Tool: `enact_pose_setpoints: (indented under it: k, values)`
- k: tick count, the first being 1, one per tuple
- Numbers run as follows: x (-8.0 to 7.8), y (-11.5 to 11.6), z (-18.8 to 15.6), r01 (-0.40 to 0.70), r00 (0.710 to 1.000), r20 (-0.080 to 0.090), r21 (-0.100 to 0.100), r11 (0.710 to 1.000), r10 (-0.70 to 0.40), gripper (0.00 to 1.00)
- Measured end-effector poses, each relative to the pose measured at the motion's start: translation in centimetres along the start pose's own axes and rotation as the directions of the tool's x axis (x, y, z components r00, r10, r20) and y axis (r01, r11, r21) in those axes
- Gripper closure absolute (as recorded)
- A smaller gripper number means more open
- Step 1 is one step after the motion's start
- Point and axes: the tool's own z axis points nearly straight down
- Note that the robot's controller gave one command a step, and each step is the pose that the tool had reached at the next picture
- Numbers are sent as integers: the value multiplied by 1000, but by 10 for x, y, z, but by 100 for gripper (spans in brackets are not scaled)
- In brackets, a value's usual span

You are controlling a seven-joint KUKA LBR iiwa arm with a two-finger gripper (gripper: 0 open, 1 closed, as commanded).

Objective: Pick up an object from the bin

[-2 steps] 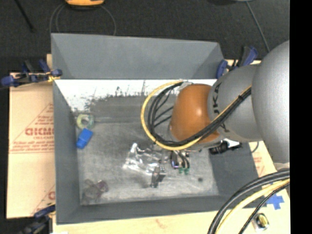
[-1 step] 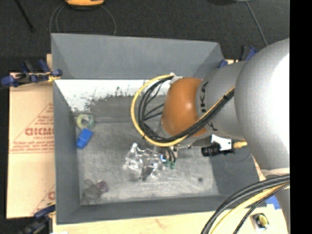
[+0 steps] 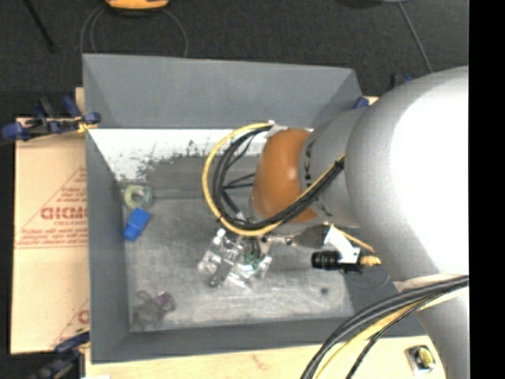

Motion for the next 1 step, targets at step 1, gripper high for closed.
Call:
enact_pose_setpoints:
  k: [1]
  values:
    - [5, -35, -1, -109, 994, 5, -5, 994, 109, 0]
